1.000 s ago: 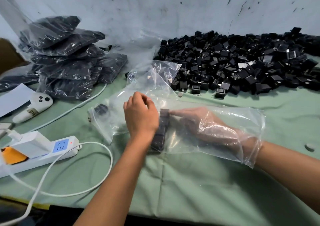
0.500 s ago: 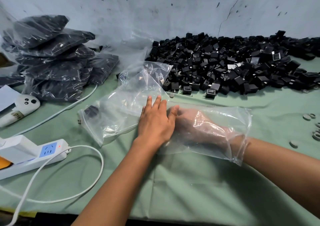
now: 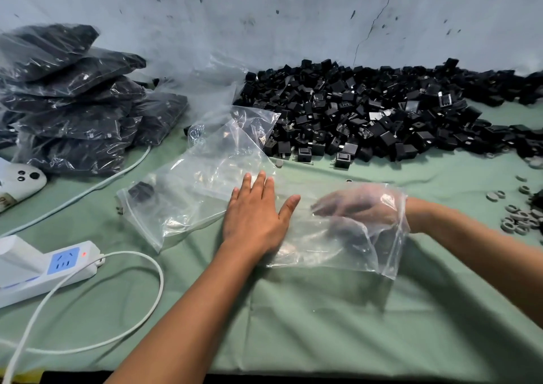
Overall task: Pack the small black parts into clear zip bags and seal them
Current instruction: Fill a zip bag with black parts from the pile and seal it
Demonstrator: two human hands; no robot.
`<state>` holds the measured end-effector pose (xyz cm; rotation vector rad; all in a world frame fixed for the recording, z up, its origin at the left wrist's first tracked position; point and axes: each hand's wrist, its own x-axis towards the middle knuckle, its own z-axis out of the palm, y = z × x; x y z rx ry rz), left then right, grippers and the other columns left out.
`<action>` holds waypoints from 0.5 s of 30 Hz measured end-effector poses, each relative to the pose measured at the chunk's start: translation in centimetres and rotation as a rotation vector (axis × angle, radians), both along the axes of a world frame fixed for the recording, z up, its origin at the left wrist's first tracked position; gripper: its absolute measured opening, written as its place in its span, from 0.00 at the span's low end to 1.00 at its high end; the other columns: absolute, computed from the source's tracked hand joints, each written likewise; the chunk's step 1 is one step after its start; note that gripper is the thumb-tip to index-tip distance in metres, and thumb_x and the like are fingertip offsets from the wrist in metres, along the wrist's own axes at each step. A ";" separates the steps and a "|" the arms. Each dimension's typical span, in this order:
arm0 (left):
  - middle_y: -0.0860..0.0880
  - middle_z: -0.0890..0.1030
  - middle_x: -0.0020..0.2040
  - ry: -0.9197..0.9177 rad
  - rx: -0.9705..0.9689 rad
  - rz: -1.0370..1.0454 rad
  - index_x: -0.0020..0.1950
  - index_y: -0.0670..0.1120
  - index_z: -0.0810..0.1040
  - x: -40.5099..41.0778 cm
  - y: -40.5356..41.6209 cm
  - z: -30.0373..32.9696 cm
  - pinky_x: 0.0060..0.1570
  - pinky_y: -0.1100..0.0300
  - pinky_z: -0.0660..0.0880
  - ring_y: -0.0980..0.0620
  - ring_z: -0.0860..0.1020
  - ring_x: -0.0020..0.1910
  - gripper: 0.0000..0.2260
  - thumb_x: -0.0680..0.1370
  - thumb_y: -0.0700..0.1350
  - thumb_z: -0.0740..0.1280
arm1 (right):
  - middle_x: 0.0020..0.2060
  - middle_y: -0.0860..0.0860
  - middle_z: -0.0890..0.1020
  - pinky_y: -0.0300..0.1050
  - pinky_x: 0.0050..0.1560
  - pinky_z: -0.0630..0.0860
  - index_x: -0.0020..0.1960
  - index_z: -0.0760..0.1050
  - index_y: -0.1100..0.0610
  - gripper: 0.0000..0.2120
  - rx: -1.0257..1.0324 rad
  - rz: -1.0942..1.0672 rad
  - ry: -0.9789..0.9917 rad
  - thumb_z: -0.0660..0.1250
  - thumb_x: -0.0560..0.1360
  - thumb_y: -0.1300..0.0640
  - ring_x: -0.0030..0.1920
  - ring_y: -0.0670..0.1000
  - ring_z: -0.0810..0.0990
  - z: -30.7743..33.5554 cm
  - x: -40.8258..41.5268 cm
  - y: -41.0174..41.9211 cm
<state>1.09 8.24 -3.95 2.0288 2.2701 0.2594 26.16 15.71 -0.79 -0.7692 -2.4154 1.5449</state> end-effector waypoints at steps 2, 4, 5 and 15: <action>0.51 0.46 0.85 0.007 0.001 0.004 0.85 0.49 0.49 0.0 0.0 0.0 0.82 0.48 0.45 0.49 0.43 0.83 0.42 0.77 0.73 0.36 | 0.67 0.58 0.81 0.58 0.66 0.77 0.66 0.80 0.62 0.17 -0.307 0.048 -0.013 0.70 0.79 0.58 0.68 0.60 0.79 0.9 3.8 -0.2; 0.51 0.47 0.85 0.014 -0.002 0.005 0.85 0.48 0.49 0.1 0.0 -0.1 0.82 0.48 0.45 0.48 0.43 0.83 0.42 0.78 0.73 0.36 | 0.69 0.65 0.77 0.67 0.73 0.68 0.68 0.74 0.72 0.20 -0.431 0.106 -0.041 0.64 0.78 0.69 0.72 0.69 0.73 0.9 6.3 -0.6; 0.51 0.47 0.85 0.015 -0.005 0.005 0.85 0.48 0.50 0.1 0.0 0.0 0.82 0.48 0.45 0.48 0.43 0.83 0.42 0.78 0.73 0.36 | 0.69 0.65 0.76 0.65 0.75 0.66 0.68 0.74 0.73 0.21 -0.419 0.134 -0.058 0.62 0.76 0.71 0.72 0.68 0.72 0.6 6.9 -0.8; 0.50 0.49 0.85 0.027 -0.008 0.015 0.85 0.47 0.51 0.1 0.0 0.1 0.81 0.48 0.46 0.47 0.44 0.84 0.39 0.80 0.71 0.41 | 0.56 0.63 0.85 0.53 0.61 0.78 0.58 0.80 0.60 0.13 -0.275 0.091 -0.173 0.74 0.74 0.64 0.58 0.61 0.83 1.7 4.1 -3.9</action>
